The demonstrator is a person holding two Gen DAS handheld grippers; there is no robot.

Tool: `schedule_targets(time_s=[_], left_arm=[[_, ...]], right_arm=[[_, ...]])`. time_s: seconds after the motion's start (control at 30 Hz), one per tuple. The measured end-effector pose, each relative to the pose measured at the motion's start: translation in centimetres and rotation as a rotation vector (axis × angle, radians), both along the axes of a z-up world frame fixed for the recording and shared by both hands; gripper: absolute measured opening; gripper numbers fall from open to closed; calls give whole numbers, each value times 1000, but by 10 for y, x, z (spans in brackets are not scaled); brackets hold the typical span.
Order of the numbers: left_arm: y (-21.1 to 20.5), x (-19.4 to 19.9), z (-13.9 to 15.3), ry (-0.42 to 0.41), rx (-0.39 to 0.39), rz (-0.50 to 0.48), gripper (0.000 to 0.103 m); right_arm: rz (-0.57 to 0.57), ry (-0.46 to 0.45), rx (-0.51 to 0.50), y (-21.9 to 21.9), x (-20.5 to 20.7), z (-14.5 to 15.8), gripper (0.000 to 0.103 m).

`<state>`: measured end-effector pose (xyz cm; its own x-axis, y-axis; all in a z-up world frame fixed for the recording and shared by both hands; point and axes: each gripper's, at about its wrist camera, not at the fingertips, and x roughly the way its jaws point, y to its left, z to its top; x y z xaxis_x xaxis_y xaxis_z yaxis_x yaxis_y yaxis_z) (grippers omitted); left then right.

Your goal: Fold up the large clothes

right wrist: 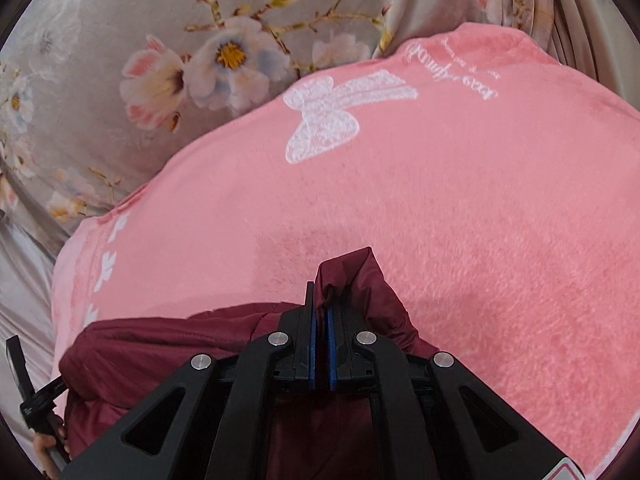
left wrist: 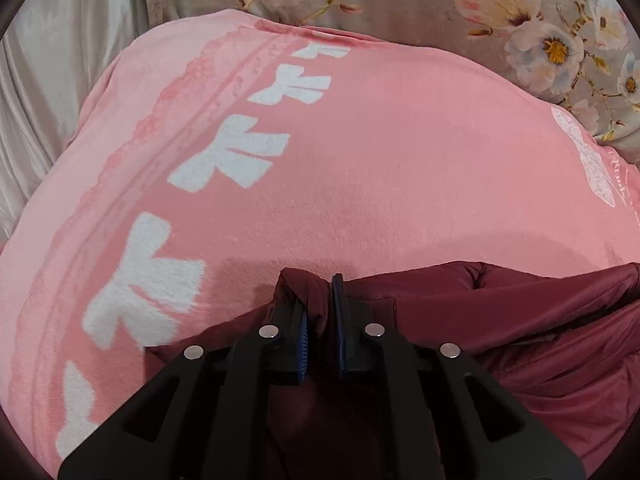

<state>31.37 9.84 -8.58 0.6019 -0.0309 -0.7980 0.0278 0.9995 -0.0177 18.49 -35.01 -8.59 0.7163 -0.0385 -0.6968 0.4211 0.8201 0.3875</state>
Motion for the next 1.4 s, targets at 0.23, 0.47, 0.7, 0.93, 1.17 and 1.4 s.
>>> schedule_targets(time_s=[0.23,0.47,0.7,0.93,1.17,1.4], left_arm=[[0,-1,-8,-43,-22,6,13],[19,-3,-1,-58,-135,23,18],[56,-46,80,-201,-142,68,64],[-28,-51,109,-139,-169,-155,65],[-119,-24,50,9,-45,-252,65],[-129,-2,4,29,14,-218,68]], right_arm=[[-12,28,-24,4,5,-15,4],[4,-21,50,-5,1,-12,14],[-24,-250,50,-11,-67,57,47],[295,-124,-60,99,-15,70,47],[393,69,-158,157,47,31,29],[391,135,-133,149,70,-6,12]])
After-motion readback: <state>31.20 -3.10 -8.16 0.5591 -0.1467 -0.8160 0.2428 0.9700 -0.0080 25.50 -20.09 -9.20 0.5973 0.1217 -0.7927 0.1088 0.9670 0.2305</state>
